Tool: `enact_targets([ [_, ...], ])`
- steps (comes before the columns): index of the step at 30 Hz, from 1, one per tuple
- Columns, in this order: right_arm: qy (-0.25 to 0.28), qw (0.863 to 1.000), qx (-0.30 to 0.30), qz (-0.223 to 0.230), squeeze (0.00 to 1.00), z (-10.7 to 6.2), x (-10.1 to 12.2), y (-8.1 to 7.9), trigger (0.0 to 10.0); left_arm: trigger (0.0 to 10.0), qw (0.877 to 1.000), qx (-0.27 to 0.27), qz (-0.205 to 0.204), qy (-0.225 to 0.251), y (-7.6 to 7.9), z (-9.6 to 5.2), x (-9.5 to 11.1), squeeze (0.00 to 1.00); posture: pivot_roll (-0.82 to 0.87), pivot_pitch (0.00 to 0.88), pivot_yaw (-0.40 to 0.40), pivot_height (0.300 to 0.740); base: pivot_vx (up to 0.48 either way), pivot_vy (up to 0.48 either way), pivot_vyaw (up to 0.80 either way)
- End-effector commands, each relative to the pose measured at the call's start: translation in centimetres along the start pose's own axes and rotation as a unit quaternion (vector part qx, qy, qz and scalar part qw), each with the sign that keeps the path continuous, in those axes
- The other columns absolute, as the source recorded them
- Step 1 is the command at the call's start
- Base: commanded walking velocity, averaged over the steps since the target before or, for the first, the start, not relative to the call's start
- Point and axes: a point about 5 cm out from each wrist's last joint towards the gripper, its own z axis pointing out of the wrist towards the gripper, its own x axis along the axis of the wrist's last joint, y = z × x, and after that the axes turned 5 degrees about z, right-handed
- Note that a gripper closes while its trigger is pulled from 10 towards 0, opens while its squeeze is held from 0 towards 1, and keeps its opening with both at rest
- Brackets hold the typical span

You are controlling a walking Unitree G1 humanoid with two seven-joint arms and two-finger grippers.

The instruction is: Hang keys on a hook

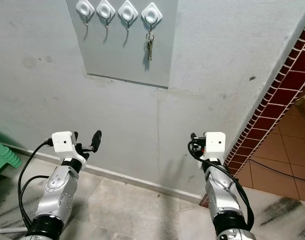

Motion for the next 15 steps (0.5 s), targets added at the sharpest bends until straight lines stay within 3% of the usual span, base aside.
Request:
enact_targets([
  [1,0.005,1.0,0.004,-0.001,0.0,0.0,0.2,-0.17,10.0,10.0,1.0,0.002,0.008,0.005,-0.12,0.03,0.28,0.0,0.0,0.028,-0.03,0.74,0.0,0.0,0.0],
  [15,0.006,1.0,0.004,-0.004,0.0,0.1,0.43,0.02,10.0,10.0,1.0,0.001,0.007,0.008,-0.09,0.07,0.39,0.0,0.0,0.021,-0.035,0.74,0.0,0.0,0.0],
])
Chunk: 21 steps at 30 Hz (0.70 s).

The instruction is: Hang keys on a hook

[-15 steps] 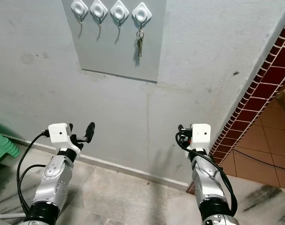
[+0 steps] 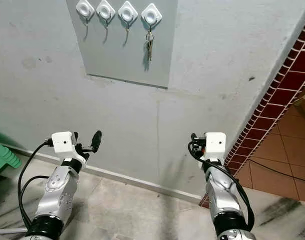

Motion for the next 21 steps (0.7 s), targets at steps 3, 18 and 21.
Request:
enact_targets([
  [3,0.006,1.0,0.004,-0.003,0.0,0.09,0.37,-0.06,10.0,10.0,1.0,0.001,0.007,0.008,-0.1,0.04,0.37,0.0,0.0,0.018,-0.035,0.74,0.0,0.0,0.0],
  [18,0.002,1.0,0.002,-0.006,0.0,-0.07,0.14,0.07,10.0,10.0,1.0,-0.002,0.009,0.008,-0.17,-0.02,0.43,0.0,0.0,0.011,-0.031,0.74,0.0,0.0,0.0],
  [21,0.002,1.0,0.002,-0.005,0.0,-0.06,0.15,0.06,10.0,10.0,1.0,-0.003,0.01,0.009,-0.18,0.01,0.47,0.0,0.0,0.013,-0.03,0.74,0.0,0.0,0.0],
])
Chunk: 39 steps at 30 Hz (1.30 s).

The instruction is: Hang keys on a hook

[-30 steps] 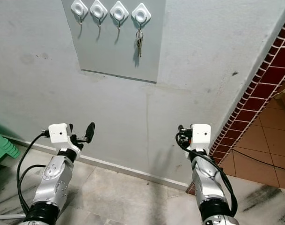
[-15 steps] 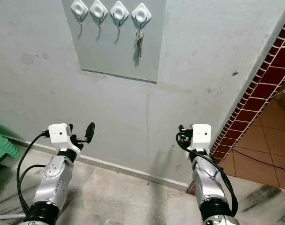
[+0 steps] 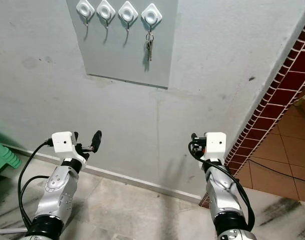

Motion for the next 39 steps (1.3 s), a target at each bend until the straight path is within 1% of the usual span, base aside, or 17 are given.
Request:
enact_targets([
  [1,0.002,1.0,0.003,-0.004,0.0,-0.07,0.13,0.02,10.0,10.0,1.0,-0.001,0.01,0.008,-0.18,0.01,0.45,0.0,0.0,0.013,-0.03,0.74,0.0,0.0,0.0],
  [8,0.002,1.0,0.001,-0.004,0.0,-0.05,0.14,0.08,10.0,10.0,1.0,0.0,0.01,0.009,-0.26,0.09,0.55,0.0,0.0,0.013,-0.029,0.74,0.0,0.0,0.0],
  [13,0.003,1.0,0.001,-0.017,0.0,0.05,0.26,0.09,10.0,10.0,1.0,-0.002,0.011,0.014,-0.31,0.36,0.91,0.0,0.0,0.011,-0.029,0.74,0.0,0.0,0.0],
  [15,0.005,1.0,0.001,-0.019,0.0,0.16,0.39,0.07,10.0,10.0,1.0,-0.002,0.011,0.015,-0.3,0.5,1.03,0.0,0.01,0.008,-0.028,0.74,0.0,0.0,0.44],
  [18,0.004,1.0,0.002,-0.019,0.0,0.34,0.51,0.04,10.0,10.0,1.0,-0.004,0.009,0.016,-0.1,0.65,1.16,0.0,0.01,0.011,-0.031,0.74,0.0,0.0,0.8],
  [19,0.003,1.0,0.005,-0.027,0.0,0.38,0.58,0.02,10.0,10.0,1.0,-0.005,0.009,0.016,-0.03,0.59,1.11,0.0,0.01,0.014,-0.031,0.74,0.0,0.0,0.8],
  [27,0.0,0.999,0.009,-0.035,0.0,0.23,0.37,-0.06,10.0,10.0,1.0,-0.003,0.006,0.013,-0.07,0.15,0.73,0.0,0.01,0.021,-0.037,0.74,0.0,0.0,0.8],
  [30,-0.001,0.999,0.01,-0.034,0.0,0.23,0.35,-0.08,10.0,10.0,1.0,-0.002,0.005,0.012,-0.07,0.15,0.72,0.0,0.01,0.022,-0.037,0.74,0.0,0.0,0.8],
  [32,-0.002,0.999,0.011,-0.043,0.0,0.23,0.38,-0.08,10.0,10.0,1.0,-0.002,0.005,0.012,-0.05,0.14,0.69,0.0,0.01,0.023,-0.038,0.74,0.0,0.0,0.8],
  [33,-0.002,0.999,0.011,-0.033,0.0,0.21,0.32,-0.14,10.0,10.0,1.0,-0.002,0.003,0.011,-0.04,0.13,0.67,0.0,0.01,0.024,-0.038,0.74,0.0,0.0,0.8],
  [39,-0.001,0.999,0.014,-0.044,0.0,0.19,0.37,-0.17,10.0,10.0,1.0,-0.002,0.001,0.009,0.01,0.08,0.61,0.0,0.01,0.025,-0.041,0.74,0.0,0.0,0.8],
])
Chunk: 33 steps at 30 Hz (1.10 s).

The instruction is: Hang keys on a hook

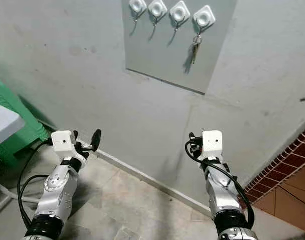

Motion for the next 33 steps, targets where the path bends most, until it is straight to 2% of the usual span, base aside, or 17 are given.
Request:
enact_targets([
  [1,0.002,1.0,-0.004,-0.006,0.0,-0.08,0.09,0.16,10.0,10.0,1.0,-0.001,0.0,0.001,0.02,0.01,0.2,0.0,0.01,0.025,-0.041,0.74,0.0,0.0,0.8],
  [33,-0.004,1.0,0.009,-0.011,0.0,-0.19,-0.06,0.2,10.0,10.0,1.0,0.004,-0.008,-0.012,0.15,-0.22,-0.32,0.0,0.01,0.002,-0.054,0.74,0.0,0.0,0.8],
])
